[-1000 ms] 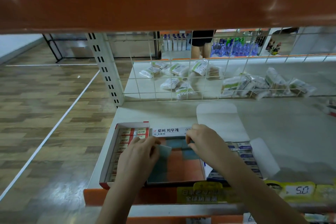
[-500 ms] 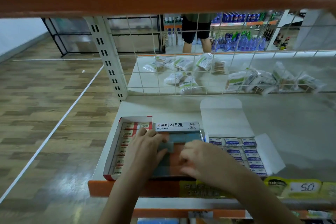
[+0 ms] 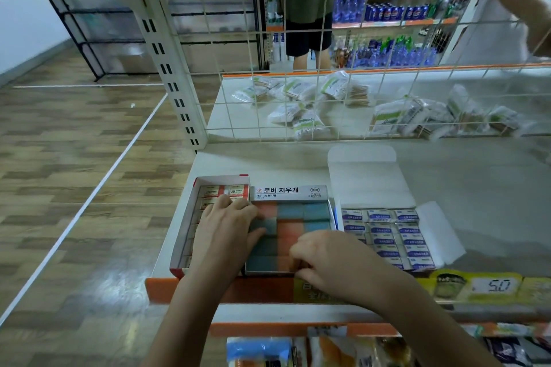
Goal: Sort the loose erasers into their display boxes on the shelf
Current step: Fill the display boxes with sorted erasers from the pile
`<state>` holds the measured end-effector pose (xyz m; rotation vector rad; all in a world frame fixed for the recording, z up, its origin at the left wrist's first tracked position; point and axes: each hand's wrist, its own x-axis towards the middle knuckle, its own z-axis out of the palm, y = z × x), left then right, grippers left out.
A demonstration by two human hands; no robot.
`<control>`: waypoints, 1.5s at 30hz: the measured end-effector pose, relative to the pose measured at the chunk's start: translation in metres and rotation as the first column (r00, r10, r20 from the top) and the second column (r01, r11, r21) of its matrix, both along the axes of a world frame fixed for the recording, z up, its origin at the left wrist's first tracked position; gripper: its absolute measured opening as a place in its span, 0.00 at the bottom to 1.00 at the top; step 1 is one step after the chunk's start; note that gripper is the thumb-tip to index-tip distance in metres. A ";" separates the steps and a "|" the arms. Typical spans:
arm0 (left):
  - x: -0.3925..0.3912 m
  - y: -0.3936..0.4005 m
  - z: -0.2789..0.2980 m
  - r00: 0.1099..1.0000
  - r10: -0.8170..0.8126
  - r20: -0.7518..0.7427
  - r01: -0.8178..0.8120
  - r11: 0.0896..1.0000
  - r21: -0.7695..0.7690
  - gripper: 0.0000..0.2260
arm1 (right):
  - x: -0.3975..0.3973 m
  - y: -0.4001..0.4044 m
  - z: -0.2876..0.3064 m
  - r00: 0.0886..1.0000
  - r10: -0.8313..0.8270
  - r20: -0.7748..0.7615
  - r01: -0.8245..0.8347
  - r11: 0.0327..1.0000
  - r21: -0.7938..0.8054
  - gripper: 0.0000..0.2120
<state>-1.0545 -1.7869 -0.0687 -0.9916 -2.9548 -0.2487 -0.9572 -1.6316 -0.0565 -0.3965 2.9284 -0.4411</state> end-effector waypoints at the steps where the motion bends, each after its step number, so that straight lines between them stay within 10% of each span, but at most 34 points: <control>1: 0.000 0.000 0.000 1.000 0.002 0.000 -0.002 1.000 -0.009 0.16 | 0.000 0.000 -0.001 1.000 0.002 -0.006 -0.002 1.000 0.000 0.10; 9: -0.011 0.016 0.021 0.996 -0.090 -0.003 0.089 0.994 -0.059 0.14 | -0.010 0.014 0.024 0.999 -0.015 0.035 0.020 0.989 -0.148 0.12; 18: -0.016 0.142 0.058 0.923 -0.362 -0.126 0.368 0.930 0.022 0.14 | -0.002 0.128 0.041 0.887 -0.410 -0.213 0.401 0.912 -0.085 0.16; 34: 0.170 0.472 0.049 0.622 -0.781 -0.055 0.779 0.624 -0.063 0.16 | 0.217 0.401 0.024 0.498 -0.860 -0.111 0.867 0.490 0.090 0.20; 45: 0.215 0.613 0.032 0.664 -0.747 -0.039 0.747 0.665 -0.010 0.18 | 0.311 0.523 0.008 0.342 -0.939 -0.032 0.939 0.340 0.060 0.21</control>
